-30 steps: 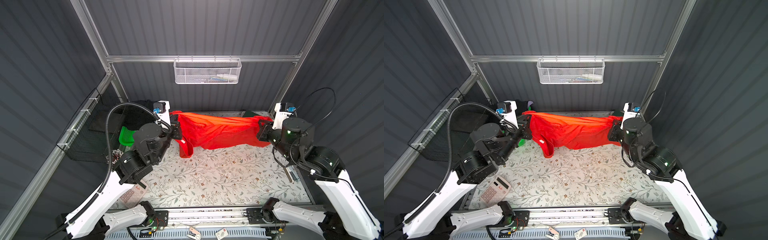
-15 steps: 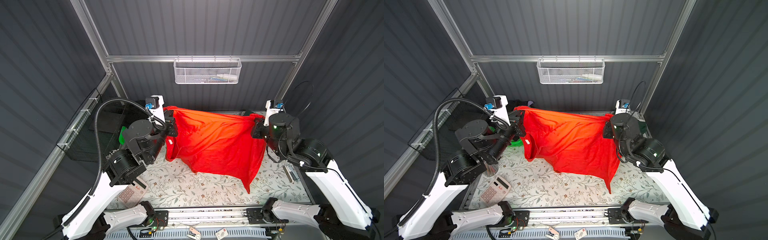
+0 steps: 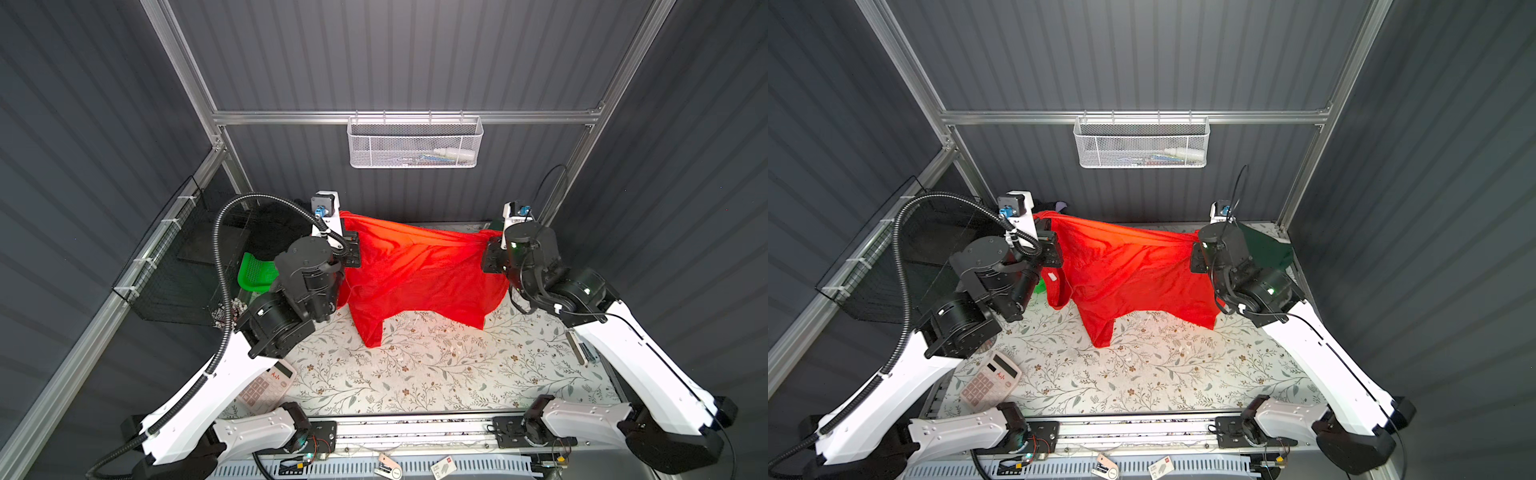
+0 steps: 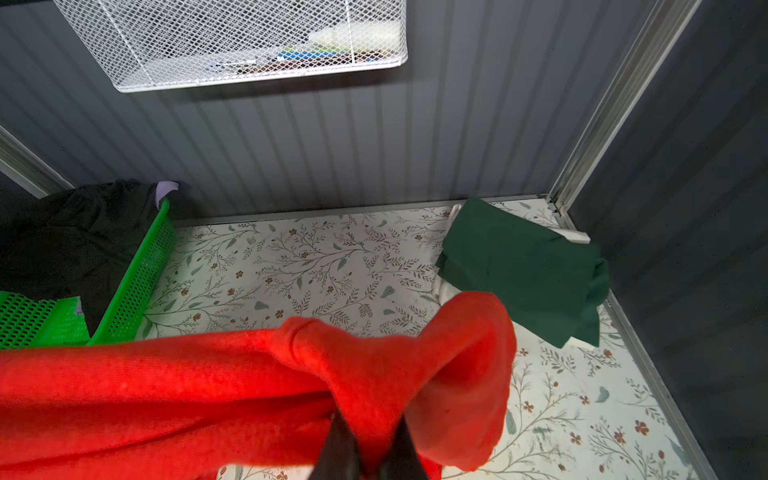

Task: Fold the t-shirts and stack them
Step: 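Lower the stretched red t-shirt onto the table, drawing it toward the robot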

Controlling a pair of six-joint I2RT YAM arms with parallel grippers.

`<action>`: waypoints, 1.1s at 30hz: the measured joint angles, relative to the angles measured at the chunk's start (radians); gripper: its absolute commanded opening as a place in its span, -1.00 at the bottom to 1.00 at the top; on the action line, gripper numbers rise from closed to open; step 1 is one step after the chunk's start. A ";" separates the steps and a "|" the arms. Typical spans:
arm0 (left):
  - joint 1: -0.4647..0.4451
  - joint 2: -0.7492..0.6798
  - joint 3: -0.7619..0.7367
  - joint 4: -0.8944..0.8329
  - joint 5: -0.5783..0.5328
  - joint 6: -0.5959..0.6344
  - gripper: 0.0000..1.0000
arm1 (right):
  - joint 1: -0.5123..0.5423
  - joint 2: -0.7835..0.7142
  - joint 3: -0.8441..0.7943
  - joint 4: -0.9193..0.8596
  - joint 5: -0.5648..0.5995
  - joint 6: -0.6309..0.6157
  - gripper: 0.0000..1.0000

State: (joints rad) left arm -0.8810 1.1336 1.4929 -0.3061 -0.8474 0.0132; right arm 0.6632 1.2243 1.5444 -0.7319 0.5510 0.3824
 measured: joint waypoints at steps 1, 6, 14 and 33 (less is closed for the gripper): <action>0.006 0.015 -0.005 0.013 -0.006 0.008 -1.00 | -0.013 0.012 -0.007 0.011 -0.010 -0.002 -1.00; 0.134 0.109 -0.017 0.029 0.064 -0.012 -1.00 | -0.097 0.110 -0.015 0.071 -0.086 -0.005 -1.00; 0.387 0.291 0.012 0.011 0.325 -0.135 -1.00 | -0.222 0.293 -0.018 0.238 -0.251 -0.010 -1.00; 0.284 -0.247 -0.140 0.104 0.589 -0.113 -1.00 | -0.033 -0.309 -0.223 0.330 -0.182 -0.189 -1.00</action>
State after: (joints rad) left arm -0.5968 0.8867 1.3525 -0.2020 -0.2588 -0.0998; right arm 0.6304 0.9154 1.3212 -0.4023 0.3687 0.1932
